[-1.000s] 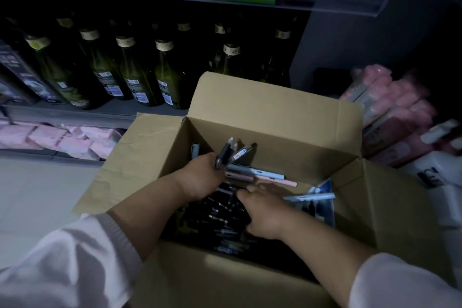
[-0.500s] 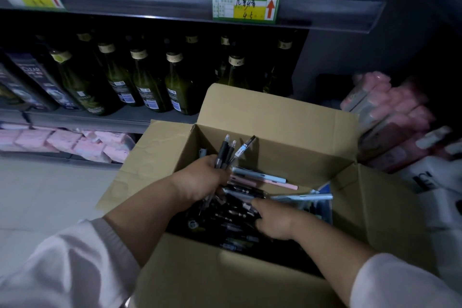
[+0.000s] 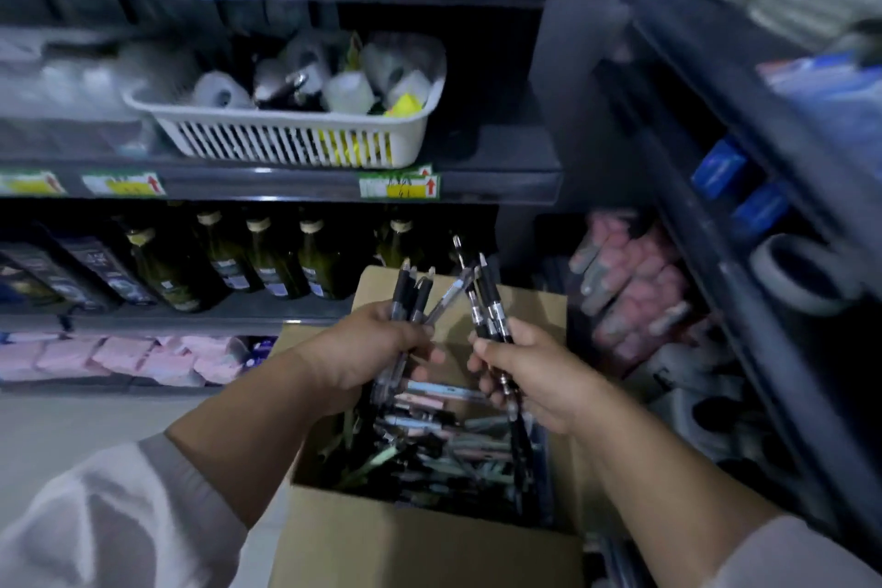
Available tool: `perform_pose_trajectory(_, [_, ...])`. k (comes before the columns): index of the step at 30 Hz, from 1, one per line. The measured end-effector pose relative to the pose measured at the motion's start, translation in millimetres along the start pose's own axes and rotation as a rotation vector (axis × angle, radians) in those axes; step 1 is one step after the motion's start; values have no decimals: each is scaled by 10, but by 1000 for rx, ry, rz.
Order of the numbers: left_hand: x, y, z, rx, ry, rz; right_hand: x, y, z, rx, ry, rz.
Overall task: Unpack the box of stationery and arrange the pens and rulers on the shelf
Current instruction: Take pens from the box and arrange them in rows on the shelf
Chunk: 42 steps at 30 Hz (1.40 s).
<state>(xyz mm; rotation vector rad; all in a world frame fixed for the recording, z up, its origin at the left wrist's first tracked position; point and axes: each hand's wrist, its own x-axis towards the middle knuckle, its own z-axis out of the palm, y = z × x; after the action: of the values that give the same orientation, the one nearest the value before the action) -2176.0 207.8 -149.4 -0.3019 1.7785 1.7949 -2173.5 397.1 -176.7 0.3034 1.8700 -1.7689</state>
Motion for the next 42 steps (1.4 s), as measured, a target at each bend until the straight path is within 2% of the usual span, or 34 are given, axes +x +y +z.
perform_pose_trajectory(5, [-391, 681, 334, 3, 26, 79, -594, -680, -71, 110, 56, -99])
perform_pose_trajectory(10, [-831, 1272, 693, 8, -51, 167, -1348, -1210, -160, 142, 193, -174])
perform_pose_trajectory(16, [-1530, 1728, 1125, -18, -139, 254, -2364, -1527, -114, 219, 389, -278])
perform_pose_trajectory(20, [-1979, 1882, 1414, -38, -258, 300, -3015, -1589, 25, 247, 469, -329])
perform_pose_trajectory(32, [-2939, 1709, 2618, 20, -631, 244, -4714, -1185, -12, 416, 966, -379])
perform_pose_trajectory(37, [-3402, 1515, 3187, -16, -695, 292, -5534, -817, -15, 410, 1108, -366])
perform_pose_trajectory(42, [-3933, 1156, 3746, -52, -806, 216, -6419, -266, 54, 395, 1233, -329])
